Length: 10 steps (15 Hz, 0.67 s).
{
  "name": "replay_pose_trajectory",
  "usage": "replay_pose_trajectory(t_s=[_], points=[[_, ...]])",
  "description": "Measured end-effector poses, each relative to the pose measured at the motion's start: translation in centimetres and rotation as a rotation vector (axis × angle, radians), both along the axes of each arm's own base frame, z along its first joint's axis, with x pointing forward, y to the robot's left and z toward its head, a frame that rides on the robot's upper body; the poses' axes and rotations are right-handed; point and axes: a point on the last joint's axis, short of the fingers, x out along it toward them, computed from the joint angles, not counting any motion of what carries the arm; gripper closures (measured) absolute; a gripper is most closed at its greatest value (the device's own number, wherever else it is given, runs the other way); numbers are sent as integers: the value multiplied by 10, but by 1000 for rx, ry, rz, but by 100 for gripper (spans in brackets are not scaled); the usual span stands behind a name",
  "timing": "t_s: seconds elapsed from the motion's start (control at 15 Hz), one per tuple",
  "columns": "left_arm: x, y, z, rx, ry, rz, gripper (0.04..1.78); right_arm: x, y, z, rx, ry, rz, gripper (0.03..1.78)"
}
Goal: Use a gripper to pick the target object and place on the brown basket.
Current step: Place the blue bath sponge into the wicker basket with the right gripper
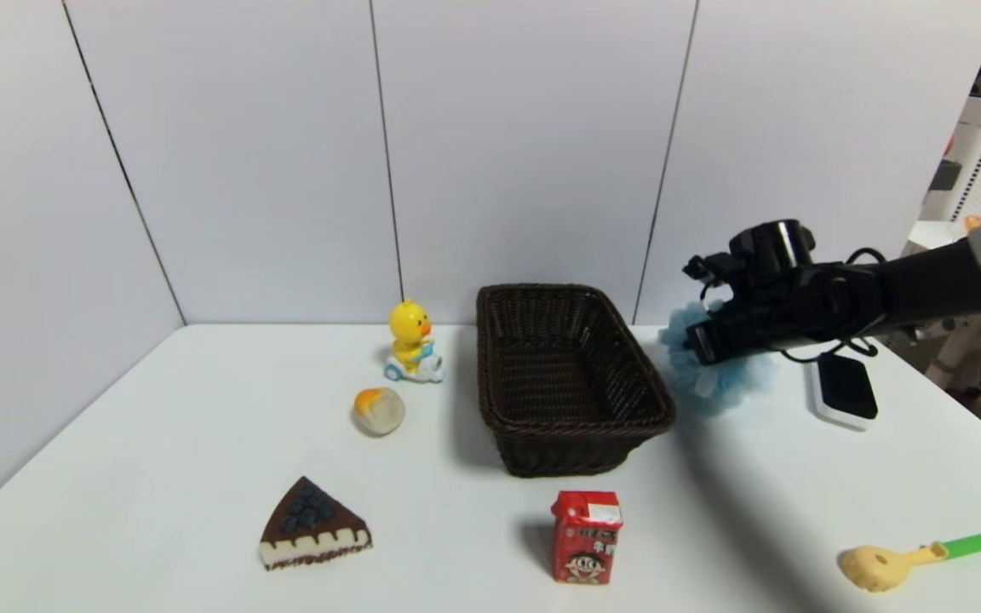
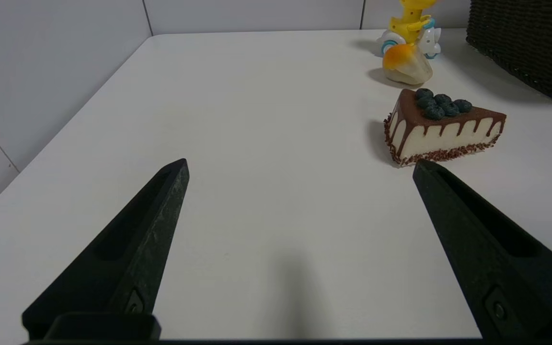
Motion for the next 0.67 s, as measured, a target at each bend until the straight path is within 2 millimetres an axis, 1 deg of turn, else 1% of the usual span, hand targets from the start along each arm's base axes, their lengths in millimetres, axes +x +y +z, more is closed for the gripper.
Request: replay_pose_trajectory(t_s=[0.2,0.33,0.47,0.67], points=[[0,0,0,0,0,0,13,-14,0,42,38,-99,-2,121],[0,0,0,0,0,0,13,-27,3,69,87,-159,22,123],[0,0,0,0,0,0,13,-45,14,96,165,-203,81,125],[0,0,0,0,0,0,13,-76,44,129,264,-259,224,127]])
